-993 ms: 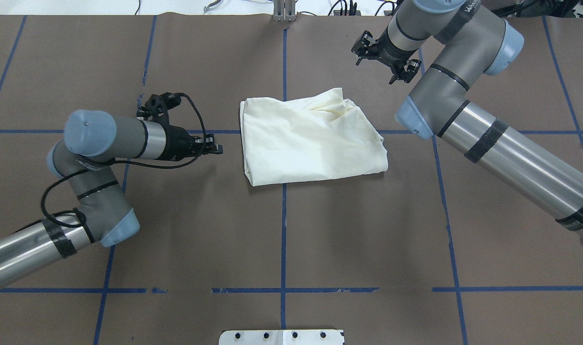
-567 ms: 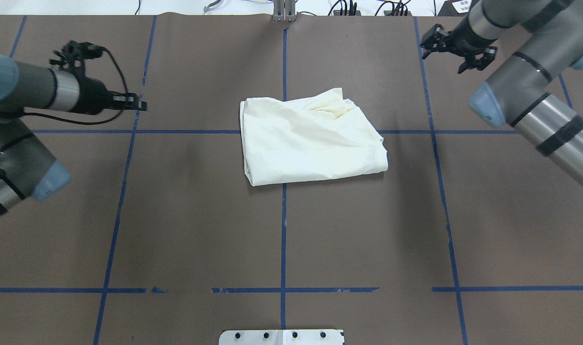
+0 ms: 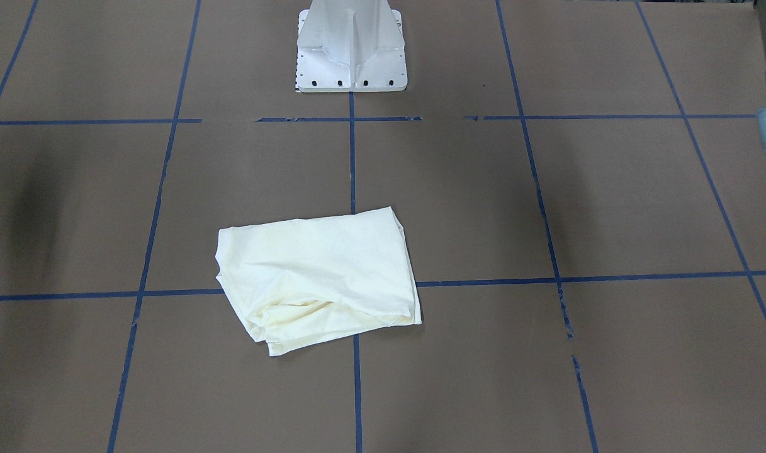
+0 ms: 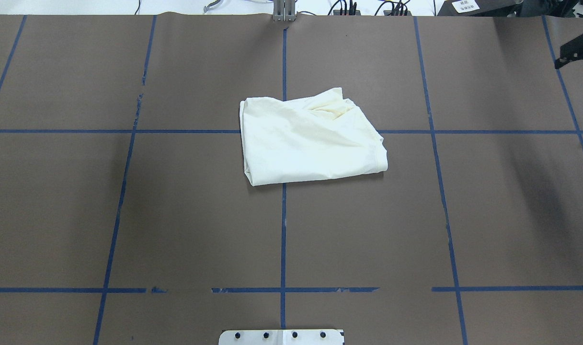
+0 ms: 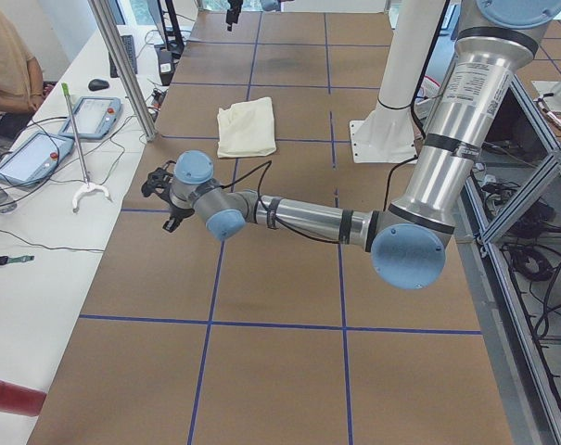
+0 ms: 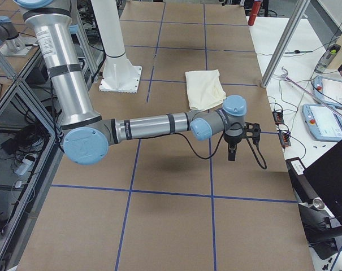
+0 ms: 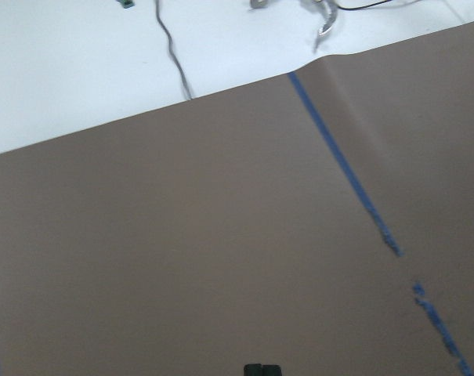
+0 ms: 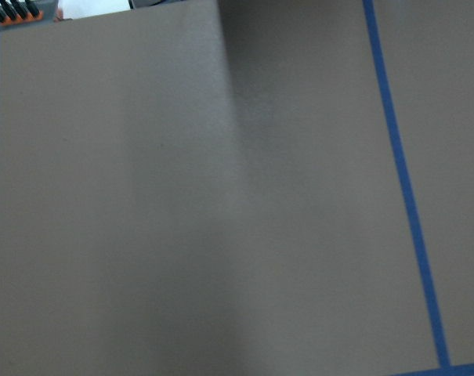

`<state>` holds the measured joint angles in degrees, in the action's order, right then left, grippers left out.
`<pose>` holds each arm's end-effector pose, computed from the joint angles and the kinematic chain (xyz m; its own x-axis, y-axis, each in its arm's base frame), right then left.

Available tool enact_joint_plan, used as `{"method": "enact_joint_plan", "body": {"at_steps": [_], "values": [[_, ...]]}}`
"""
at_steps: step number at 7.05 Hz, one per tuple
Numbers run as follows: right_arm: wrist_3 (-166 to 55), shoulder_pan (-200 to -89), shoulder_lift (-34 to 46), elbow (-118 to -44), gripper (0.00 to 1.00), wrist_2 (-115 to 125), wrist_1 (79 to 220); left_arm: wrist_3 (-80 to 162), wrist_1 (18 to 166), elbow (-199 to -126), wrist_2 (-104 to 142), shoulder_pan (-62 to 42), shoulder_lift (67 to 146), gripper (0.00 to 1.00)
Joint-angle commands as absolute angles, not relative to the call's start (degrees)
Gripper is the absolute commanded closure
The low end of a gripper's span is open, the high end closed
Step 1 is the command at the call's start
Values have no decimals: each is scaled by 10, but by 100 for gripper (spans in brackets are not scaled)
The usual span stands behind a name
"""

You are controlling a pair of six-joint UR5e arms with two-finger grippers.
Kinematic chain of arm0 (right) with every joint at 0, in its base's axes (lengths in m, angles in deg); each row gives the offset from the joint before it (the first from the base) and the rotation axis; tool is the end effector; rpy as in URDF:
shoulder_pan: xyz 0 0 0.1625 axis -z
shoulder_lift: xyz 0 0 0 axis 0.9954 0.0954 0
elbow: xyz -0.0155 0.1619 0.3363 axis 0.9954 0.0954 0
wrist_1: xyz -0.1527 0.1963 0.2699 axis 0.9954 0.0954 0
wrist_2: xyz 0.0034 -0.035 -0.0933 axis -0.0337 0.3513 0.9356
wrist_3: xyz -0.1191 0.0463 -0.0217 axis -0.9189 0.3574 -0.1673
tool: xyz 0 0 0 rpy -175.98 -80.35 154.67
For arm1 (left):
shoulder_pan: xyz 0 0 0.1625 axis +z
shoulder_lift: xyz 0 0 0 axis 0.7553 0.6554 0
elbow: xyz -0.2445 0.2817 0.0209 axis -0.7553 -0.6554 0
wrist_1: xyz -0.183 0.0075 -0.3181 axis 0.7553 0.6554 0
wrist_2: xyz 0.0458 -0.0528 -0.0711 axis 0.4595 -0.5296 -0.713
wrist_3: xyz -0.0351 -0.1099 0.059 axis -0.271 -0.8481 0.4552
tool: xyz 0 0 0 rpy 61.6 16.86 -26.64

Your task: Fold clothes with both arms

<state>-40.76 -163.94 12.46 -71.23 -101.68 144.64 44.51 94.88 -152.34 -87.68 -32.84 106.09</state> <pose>-0.0534 -0.5578 0.5347 0.6871 0.1212 0.7163 -0.2262 0.9727 0.0523 0.0322 -0.6033 0.4728 0.7313 0.3334 -0.5950 0.0341 0.8534 0.5201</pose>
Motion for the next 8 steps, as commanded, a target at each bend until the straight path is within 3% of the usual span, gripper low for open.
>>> {"method": "enact_joint_plan", "body": {"at_steps": [1,2,3,5,8], "values": [[-503,-1665,197,-719,0,-1057,1454,550,738,-1540,-880,-385,1082,100],[-520,-1664,199,-721,0,-1071,1471,634,666,-1571,-879,-395,1070,17],[-535,-1664,197,-744,0,-1075,1508,641,588,-1599,-879,-395,1035,0],[-553,-1657,187,-804,0,-1075,1610,637,596,-1639,-881,-397,963,0],[-553,-1631,186,-862,0,-1057,1650,556,645,-1654,-954,-400,944,0]]}}
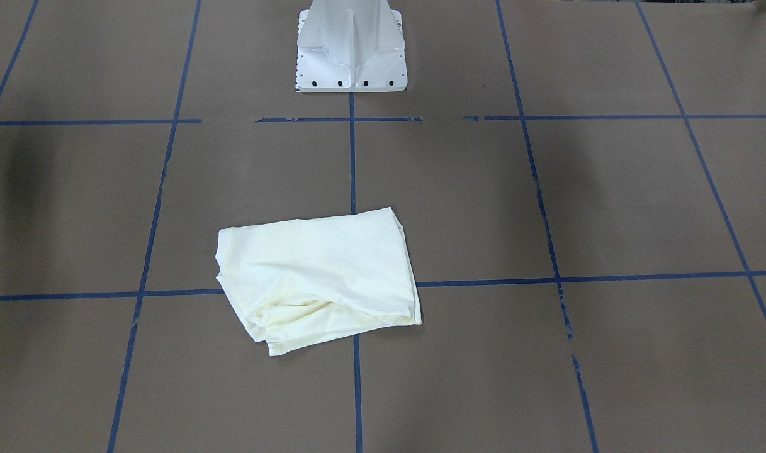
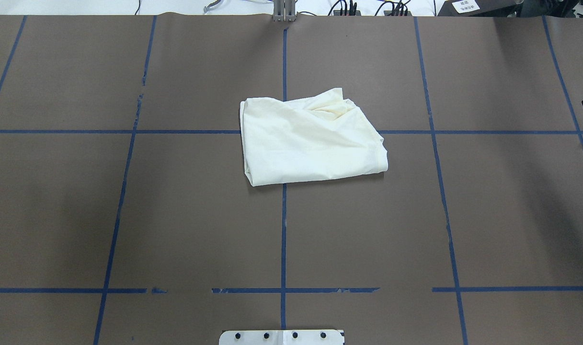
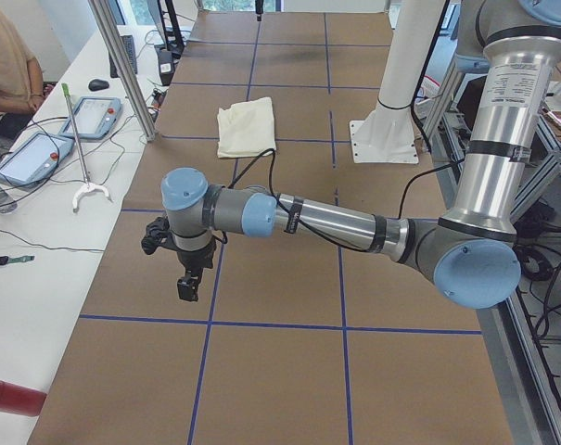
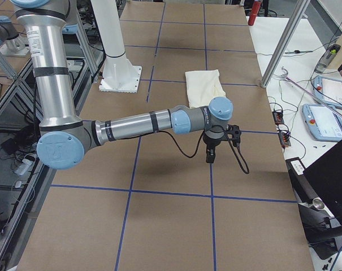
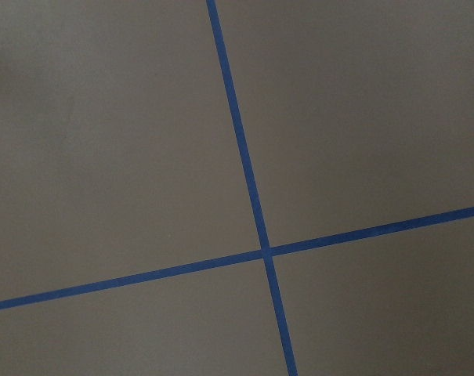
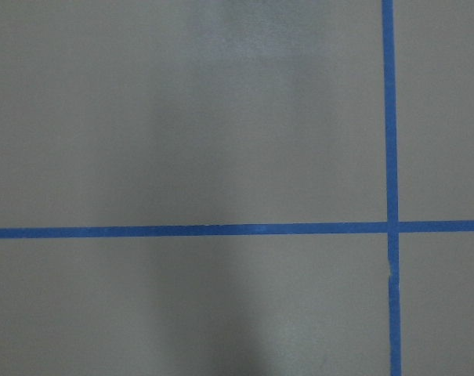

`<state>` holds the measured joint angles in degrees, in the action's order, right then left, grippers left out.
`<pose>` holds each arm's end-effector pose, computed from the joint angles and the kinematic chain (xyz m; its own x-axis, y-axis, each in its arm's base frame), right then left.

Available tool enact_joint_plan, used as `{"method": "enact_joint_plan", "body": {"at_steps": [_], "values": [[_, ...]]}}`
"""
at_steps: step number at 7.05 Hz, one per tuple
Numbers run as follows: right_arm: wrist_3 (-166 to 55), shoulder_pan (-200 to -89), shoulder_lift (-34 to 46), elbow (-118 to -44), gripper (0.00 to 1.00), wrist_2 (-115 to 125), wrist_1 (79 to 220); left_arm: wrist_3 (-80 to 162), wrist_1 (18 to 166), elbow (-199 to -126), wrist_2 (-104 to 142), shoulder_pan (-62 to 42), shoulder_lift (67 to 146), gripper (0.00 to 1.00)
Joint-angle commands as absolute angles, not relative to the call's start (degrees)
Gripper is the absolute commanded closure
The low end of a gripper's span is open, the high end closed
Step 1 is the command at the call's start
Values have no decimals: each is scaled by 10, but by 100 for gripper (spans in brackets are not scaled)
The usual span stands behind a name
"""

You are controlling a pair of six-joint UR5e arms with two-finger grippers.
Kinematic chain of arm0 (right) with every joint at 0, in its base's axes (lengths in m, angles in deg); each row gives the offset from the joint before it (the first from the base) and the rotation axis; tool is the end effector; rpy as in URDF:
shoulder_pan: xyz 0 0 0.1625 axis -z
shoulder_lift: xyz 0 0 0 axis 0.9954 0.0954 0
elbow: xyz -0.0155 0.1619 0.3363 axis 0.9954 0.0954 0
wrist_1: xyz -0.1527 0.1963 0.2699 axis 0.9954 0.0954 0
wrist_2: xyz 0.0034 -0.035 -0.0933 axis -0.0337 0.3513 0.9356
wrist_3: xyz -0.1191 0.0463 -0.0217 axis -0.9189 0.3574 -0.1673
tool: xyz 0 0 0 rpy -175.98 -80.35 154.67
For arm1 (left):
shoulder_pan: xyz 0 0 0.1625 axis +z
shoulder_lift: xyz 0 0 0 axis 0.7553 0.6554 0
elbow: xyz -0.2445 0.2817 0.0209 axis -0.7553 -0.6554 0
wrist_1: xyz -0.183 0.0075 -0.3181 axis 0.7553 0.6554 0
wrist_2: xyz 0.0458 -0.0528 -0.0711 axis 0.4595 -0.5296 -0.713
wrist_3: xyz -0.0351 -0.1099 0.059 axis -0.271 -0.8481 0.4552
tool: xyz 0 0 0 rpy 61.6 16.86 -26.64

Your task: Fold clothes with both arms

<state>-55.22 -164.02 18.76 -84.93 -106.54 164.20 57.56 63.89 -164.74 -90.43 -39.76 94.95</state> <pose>-0.0491 -0.4943 0.5181 0.6920 0.0134 0.7218 -0.0266 0.9996 0.0070 -0.0380 -0.5032 0.5466 0.7524 0.1490 -0.6416 -0.0434 0.9832 0.1773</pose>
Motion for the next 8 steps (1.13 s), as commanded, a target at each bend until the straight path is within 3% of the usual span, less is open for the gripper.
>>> {"method": "enact_joint_plan", "body": {"at_steps": [1,5,8], "values": [[-553,-1632,183,-864,0,-1031,1648,554,644,-1660,-989,-401,942,0],[-552,-1633,201,-858,0,-1033,1640,555,645,-1652,-989,-401,942,0],[-622,-1705,224,-845,0,-1049,1649,560,683,-1638,-990,-401,931,0]]}}
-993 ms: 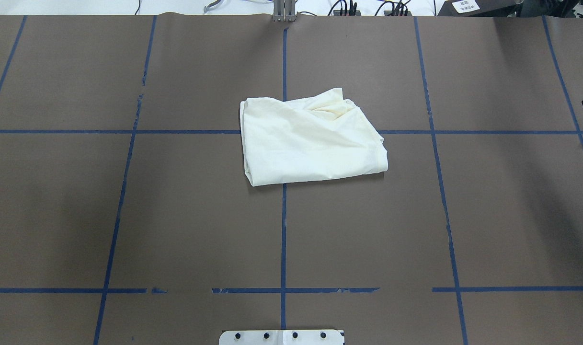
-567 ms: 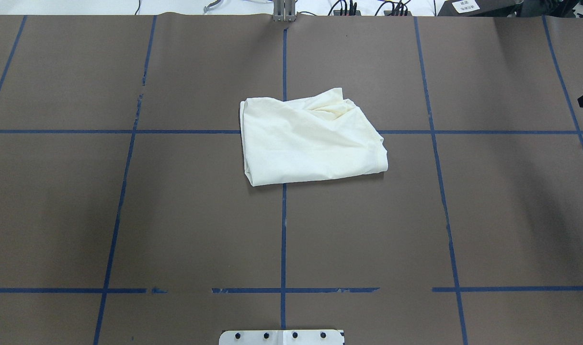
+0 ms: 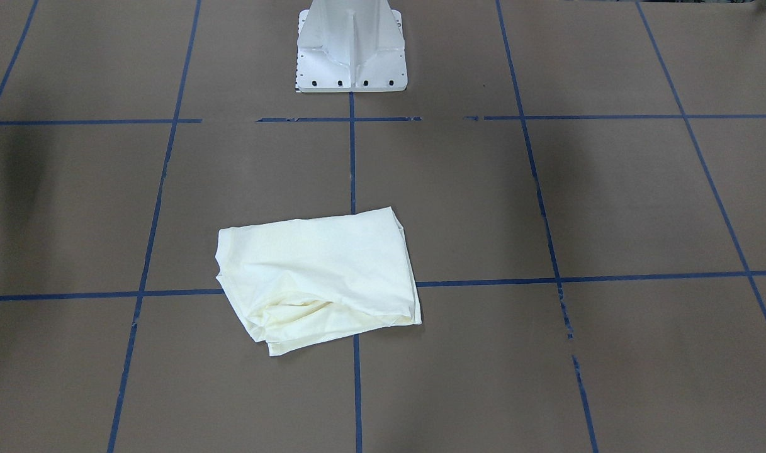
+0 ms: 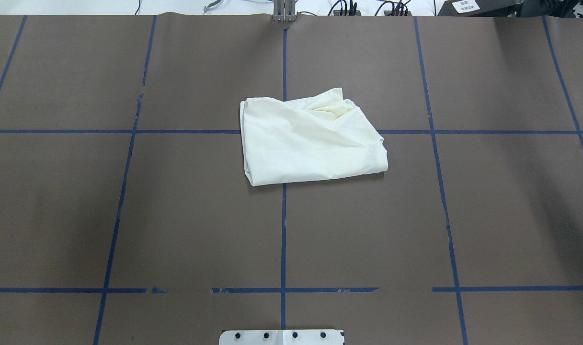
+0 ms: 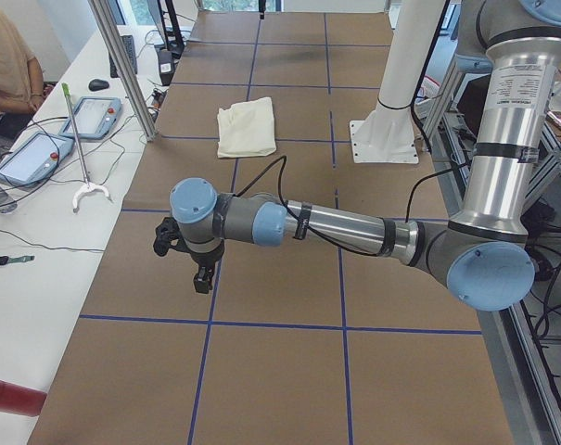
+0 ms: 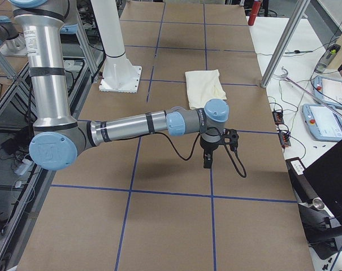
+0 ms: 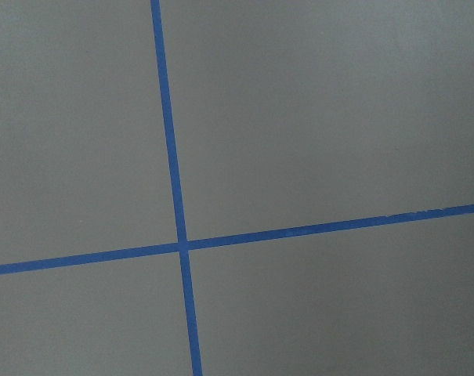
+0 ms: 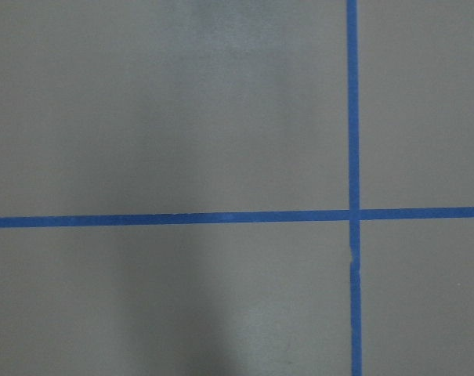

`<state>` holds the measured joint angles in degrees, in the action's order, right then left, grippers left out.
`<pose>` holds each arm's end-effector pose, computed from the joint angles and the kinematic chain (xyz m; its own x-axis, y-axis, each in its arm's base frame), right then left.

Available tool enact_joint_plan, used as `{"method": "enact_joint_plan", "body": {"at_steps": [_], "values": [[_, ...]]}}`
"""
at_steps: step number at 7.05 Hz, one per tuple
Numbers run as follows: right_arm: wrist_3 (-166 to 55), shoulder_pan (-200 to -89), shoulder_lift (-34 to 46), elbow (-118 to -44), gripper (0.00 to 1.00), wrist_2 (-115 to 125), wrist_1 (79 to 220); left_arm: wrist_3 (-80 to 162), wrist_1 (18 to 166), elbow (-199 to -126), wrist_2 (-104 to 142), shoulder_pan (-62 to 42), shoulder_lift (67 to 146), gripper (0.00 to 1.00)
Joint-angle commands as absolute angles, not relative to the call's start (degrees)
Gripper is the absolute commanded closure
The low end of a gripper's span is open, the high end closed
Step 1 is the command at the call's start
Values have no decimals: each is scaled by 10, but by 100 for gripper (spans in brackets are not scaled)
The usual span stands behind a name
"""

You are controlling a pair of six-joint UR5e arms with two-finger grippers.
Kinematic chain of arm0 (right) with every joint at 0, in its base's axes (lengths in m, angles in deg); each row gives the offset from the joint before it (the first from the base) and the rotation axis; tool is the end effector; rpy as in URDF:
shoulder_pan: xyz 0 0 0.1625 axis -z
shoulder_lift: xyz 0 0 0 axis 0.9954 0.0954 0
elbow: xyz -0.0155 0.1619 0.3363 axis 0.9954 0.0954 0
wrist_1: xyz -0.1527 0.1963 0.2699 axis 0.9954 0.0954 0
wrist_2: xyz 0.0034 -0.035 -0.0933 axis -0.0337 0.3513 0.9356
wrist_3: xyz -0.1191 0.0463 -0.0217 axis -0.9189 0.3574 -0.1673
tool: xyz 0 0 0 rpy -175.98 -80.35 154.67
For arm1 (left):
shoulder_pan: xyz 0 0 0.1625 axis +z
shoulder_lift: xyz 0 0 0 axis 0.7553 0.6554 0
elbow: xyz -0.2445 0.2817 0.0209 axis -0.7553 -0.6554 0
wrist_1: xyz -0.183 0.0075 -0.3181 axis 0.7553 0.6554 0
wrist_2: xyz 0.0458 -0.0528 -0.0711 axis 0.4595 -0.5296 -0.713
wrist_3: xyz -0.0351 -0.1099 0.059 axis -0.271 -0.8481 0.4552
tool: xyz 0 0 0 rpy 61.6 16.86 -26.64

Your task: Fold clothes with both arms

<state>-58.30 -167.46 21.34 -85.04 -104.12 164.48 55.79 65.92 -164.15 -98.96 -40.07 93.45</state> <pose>-0.0134 -0.4808 0.5435 0.7265 0.0370 0.6862 -0.0563 0.9984 0.0058 -0.0273 -0.4931 0.5468 0.6483 0.1285 -0.7504 -0.0148 0.9876 0.1563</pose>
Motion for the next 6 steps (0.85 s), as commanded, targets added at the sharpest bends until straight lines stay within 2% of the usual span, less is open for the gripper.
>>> {"method": "enact_joint_plan", "body": {"at_steps": [1,3,5,6], "values": [[-624,-1707,231,-841,0,-1050,1645,560,705,-1618,-993,-401,930,0],[-622,-1705,216,-814,0,-1043,1640,561,715,-1624,-987,-405,932,0],[-614,-1706,211,-819,0,-1057,1637,561,714,-1630,-985,-424,935,0],[-612,-1706,204,-818,0,-1062,1637,561,714,-1654,-983,-429,930,0]]}}
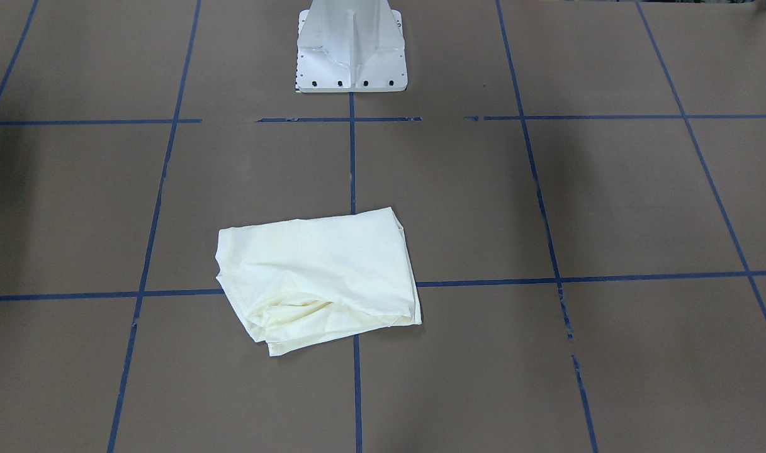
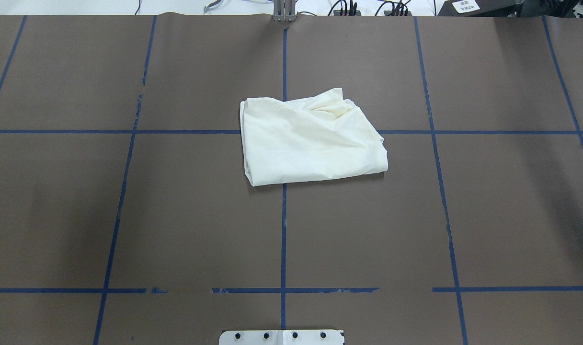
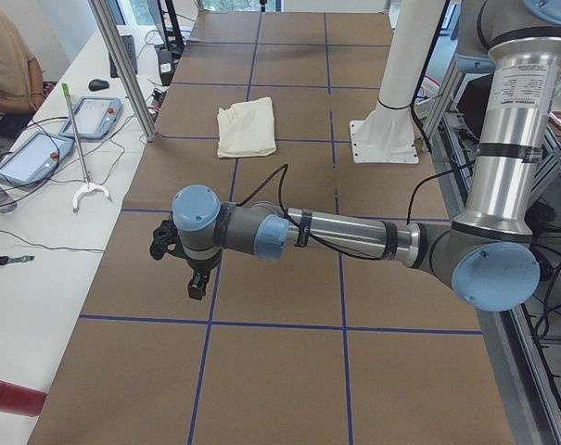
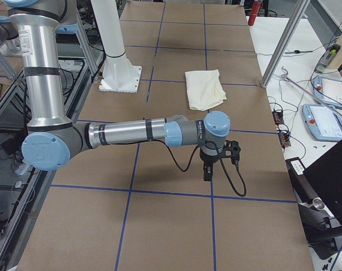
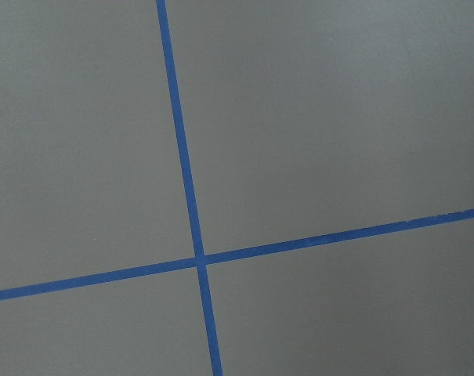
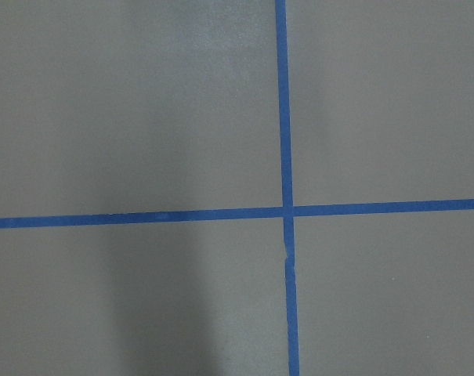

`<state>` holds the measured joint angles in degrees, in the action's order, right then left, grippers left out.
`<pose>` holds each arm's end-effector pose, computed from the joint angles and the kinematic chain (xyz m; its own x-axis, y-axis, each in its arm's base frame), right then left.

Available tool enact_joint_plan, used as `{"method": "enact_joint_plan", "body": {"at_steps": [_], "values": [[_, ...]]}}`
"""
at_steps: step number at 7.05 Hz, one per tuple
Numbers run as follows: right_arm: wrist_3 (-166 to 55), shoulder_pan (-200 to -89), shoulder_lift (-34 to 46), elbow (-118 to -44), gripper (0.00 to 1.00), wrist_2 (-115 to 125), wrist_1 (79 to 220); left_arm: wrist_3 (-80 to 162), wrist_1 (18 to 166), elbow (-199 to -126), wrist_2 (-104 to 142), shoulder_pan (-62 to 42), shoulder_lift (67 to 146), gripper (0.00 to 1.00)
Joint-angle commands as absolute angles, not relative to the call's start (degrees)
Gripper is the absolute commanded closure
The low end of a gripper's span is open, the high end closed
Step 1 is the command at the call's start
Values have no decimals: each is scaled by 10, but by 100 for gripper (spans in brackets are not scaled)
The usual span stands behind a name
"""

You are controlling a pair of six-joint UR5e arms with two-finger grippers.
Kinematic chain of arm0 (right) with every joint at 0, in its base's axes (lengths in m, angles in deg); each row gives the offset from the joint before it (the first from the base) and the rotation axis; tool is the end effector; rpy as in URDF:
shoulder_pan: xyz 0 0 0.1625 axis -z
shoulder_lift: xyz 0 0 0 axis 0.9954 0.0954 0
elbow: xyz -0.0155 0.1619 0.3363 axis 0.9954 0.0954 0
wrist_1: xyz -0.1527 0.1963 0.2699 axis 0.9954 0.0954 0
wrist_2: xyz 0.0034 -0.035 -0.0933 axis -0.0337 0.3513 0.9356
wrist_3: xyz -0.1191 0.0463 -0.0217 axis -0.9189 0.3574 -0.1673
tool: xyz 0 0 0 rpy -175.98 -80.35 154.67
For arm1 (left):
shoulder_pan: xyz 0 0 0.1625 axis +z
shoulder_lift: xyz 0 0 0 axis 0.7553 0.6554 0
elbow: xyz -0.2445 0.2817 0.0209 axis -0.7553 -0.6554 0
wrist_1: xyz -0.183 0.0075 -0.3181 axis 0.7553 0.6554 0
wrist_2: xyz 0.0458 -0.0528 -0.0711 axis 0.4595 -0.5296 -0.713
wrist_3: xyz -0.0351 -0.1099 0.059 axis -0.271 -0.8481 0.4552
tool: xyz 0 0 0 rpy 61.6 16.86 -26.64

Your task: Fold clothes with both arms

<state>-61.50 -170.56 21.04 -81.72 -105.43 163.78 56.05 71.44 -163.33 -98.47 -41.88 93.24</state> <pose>0.0103 -0.4823 0.5636 0.7149 0.0472 0.6976 -0.0667 0.9978 0.0009 -0.0437 -0.4967 0.5449 0.6595 0.1694 -0.7324 0.0131 0.9715 0.2365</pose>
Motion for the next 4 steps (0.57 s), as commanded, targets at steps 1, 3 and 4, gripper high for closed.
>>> {"method": "enact_joint_plan", "body": {"at_steps": [1,3,4], "values": [[-607,-1706,198,-815,0,-1062,1638,561,713,-1666,-981,-429,925,0],[-607,-1706,198,-815,0,-1079,1637,561,716,-1660,-980,-426,936,0],[-607,-1706,201,-814,0,-1078,1636,560,715,-1660,-980,-426,936,0]]}}
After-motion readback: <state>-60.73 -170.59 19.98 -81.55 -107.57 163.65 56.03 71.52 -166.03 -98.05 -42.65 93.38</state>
